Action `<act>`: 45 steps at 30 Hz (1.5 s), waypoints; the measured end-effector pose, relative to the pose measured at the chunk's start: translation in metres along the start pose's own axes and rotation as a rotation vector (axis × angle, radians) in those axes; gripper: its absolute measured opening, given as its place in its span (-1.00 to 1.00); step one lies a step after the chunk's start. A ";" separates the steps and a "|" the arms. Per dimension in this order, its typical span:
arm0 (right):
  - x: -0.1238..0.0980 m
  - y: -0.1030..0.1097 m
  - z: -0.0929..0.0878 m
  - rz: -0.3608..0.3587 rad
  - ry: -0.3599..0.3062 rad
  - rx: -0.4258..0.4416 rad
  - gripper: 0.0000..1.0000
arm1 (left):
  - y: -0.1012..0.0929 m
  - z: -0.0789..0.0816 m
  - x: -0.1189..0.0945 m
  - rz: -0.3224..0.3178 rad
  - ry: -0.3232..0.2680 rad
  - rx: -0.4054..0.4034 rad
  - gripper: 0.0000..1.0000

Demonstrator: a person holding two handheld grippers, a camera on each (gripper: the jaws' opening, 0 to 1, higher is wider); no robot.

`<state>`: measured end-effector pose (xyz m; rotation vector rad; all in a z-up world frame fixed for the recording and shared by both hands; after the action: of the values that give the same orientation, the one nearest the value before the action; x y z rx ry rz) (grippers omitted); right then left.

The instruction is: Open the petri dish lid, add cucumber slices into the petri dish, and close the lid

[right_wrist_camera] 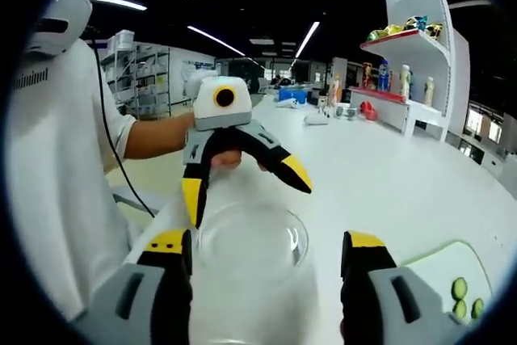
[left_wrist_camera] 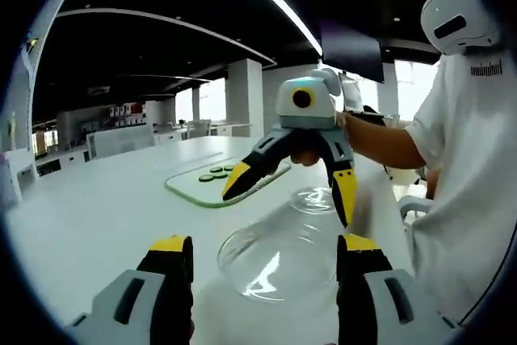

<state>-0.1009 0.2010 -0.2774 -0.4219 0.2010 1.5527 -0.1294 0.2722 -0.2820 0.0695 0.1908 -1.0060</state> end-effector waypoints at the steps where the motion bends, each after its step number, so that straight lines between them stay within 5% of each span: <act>1: -0.003 -0.001 0.001 -0.015 -0.004 0.000 0.49 | 0.000 0.002 0.001 0.008 -0.005 0.013 0.44; 22: -0.095 -0.019 0.007 -0.393 -0.126 0.047 0.51 | 0.029 0.030 -0.002 0.195 -0.079 -0.039 0.45; 30: -0.166 -0.032 -0.004 -0.670 -0.157 0.083 0.50 | 0.033 0.037 -0.007 0.227 -0.103 -0.047 0.46; 45: -0.279 -0.007 -0.023 -0.999 -0.162 0.133 0.49 | 0.034 0.056 -0.006 0.224 -0.132 -0.027 0.46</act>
<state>-0.0967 -0.0652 -0.1899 -0.2234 -0.0429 0.5793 -0.0972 0.2873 -0.2265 0.0000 0.0738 -0.7813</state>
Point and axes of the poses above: the point that each gripper's makers call its tool centre point, and the gripper's own axes: x roughly forward along the fingers, y roughly to its left, z roughly out of its top, the point moved 3 cm from there along -x, roughly backward along the fingers, and after that the axes turned 4 degrees about -x, right-handed, at the moved point
